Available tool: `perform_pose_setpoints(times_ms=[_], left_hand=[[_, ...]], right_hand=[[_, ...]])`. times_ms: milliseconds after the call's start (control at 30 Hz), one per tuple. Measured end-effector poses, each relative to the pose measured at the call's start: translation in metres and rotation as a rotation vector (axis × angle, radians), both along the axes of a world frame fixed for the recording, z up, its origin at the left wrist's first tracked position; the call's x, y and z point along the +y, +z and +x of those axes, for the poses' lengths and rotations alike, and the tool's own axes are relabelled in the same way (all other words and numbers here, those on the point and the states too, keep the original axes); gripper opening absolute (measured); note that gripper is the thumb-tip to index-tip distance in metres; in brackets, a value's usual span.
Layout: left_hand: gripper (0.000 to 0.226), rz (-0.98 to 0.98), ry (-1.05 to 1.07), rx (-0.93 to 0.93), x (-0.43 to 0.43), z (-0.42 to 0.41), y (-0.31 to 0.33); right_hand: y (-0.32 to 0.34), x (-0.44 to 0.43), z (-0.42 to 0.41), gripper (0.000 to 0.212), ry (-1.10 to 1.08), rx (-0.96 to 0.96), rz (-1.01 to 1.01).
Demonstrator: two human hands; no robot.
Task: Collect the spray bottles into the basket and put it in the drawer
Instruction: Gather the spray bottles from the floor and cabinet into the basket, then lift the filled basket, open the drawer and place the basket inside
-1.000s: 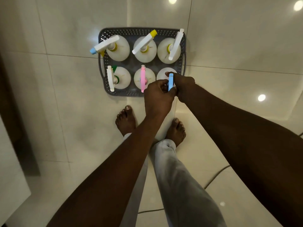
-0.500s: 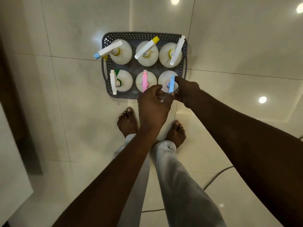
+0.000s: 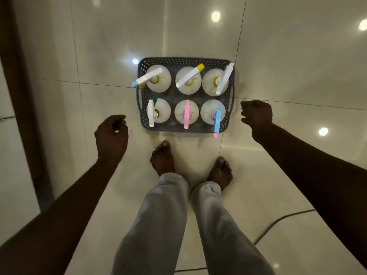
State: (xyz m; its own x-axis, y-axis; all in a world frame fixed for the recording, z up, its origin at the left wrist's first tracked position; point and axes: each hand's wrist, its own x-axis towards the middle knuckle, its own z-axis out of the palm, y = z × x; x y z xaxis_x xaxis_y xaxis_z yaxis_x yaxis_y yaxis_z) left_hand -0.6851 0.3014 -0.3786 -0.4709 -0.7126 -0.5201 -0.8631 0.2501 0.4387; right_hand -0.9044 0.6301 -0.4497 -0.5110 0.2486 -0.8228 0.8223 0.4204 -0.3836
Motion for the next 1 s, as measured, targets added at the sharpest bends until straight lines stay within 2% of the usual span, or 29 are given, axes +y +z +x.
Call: perform_pose_setpoints(times_ms=[200, 267, 367, 567, 800, 1000], left_hand=[[0.045, 0.287, 0.161, -0.082, -0.039, -0.059, -0.062], [0.041, 0.354, 0.217, -0.079, -0.042, -0.073, -0.073], [0.023, 0.447, 0.303, -0.021, -0.041, -0.087, -0.080], [0.021, 0.404, 0.295, -0.015, -0.037, -0.089, -0.081], [0.022, 0.418, 0.335, 0.032, -0.036, -0.067, -0.039], [0.024, 0.401, 0.415, 0.078, -0.032, -0.038, 0.054]], right_hand=[[-0.023, -0.023, -0.003, 0.029, 0.042, 0.046, -0.020], [-0.024, -0.030, -0.003, 0.028, 0.050, 0.059, 0.013], [-0.026, -0.039, -0.002, 0.027, 0.044, 0.088, 0.042], [-0.020, -0.041, 0.001, 0.023, 0.012, 0.100, 0.017], [0.036, -0.044, 0.012, 0.025, 0.024, 0.111, 0.041], [0.136, -0.048, 0.028, 0.014, 0.046, 0.121, 0.020]])
